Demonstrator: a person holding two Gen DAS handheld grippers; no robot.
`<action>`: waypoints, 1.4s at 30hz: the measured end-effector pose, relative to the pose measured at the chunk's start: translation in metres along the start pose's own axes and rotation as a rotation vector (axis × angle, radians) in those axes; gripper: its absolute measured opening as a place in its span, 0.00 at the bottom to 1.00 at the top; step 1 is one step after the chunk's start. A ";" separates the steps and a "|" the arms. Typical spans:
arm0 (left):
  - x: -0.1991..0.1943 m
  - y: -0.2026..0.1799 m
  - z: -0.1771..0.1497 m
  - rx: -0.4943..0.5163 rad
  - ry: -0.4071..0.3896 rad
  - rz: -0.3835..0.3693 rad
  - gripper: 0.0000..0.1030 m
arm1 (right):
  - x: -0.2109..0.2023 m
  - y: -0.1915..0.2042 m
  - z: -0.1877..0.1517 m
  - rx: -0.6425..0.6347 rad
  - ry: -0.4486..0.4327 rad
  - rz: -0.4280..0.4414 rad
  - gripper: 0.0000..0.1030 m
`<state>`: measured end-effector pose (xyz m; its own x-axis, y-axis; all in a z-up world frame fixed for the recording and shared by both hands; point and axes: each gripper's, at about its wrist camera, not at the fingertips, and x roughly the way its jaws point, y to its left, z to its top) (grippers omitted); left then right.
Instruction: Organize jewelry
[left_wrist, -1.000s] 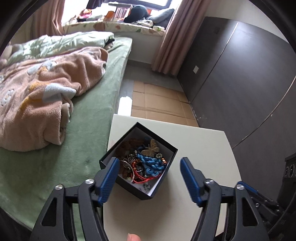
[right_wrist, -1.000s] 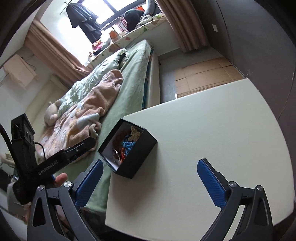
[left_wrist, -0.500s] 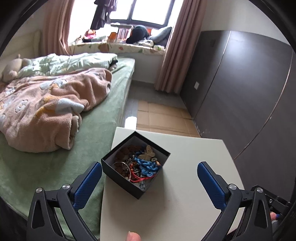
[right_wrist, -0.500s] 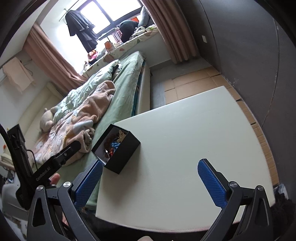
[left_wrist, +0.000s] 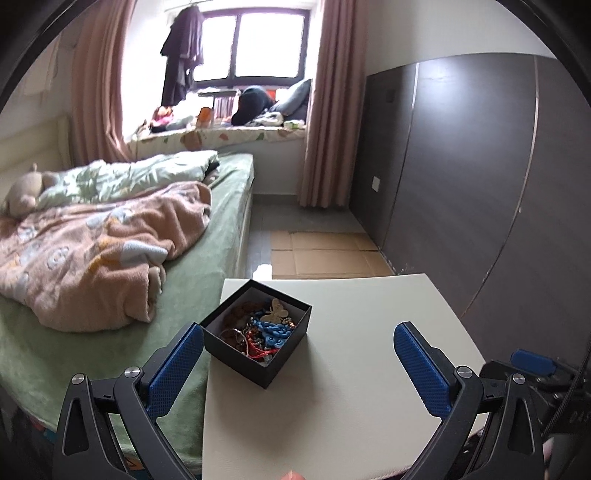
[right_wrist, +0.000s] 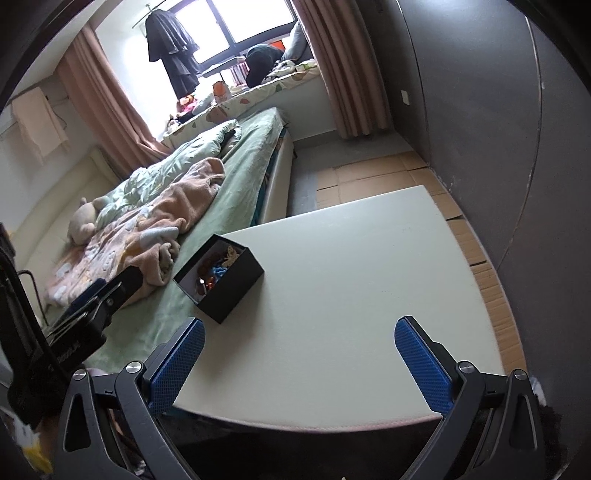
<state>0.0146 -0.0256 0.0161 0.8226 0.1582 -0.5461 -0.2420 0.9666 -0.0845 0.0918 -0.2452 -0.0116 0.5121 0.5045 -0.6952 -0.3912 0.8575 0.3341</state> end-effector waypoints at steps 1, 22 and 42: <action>-0.001 -0.001 -0.001 0.002 -0.001 -0.003 1.00 | -0.001 -0.002 0.000 0.001 -0.002 -0.009 1.00; 0.001 0.002 0.000 -0.001 0.011 -0.009 1.00 | -0.010 0.000 -0.003 -0.030 -0.021 -0.048 1.00; -0.012 0.002 0.002 0.001 -0.015 -0.010 1.00 | -0.014 0.002 -0.002 -0.037 -0.028 -0.047 1.00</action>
<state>0.0056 -0.0250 0.0244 0.8327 0.1512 -0.5326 -0.2330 0.9683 -0.0894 0.0822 -0.2509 -0.0021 0.5516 0.4669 -0.6912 -0.3937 0.8763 0.2777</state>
